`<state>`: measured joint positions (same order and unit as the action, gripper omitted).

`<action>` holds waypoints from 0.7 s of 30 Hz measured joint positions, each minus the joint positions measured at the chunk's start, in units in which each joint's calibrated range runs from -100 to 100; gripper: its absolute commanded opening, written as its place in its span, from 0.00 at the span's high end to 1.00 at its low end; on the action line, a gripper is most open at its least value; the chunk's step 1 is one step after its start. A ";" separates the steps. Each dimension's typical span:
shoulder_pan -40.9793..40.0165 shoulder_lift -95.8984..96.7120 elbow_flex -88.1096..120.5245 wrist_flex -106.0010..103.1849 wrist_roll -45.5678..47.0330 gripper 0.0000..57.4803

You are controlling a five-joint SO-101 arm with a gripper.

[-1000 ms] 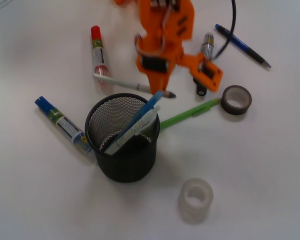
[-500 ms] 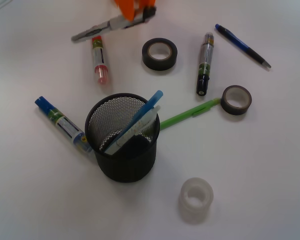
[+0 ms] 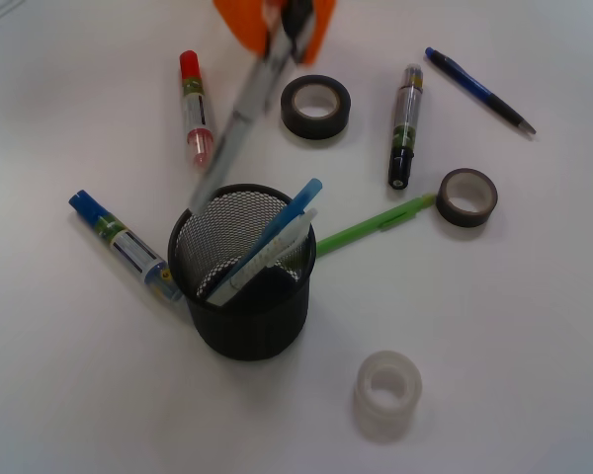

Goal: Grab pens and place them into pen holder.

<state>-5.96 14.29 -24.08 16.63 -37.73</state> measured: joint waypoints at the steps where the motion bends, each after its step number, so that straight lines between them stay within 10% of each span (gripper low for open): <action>1: -0.15 1.05 0.00 -0.69 -0.34 0.99; 18: 0.22 -3.14 36.12 -31.36 -2.83 0.99; 21: 1.26 -3.40 40.52 -37.24 -2.88 0.86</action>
<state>-4.70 10.89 16.44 -20.60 -40.61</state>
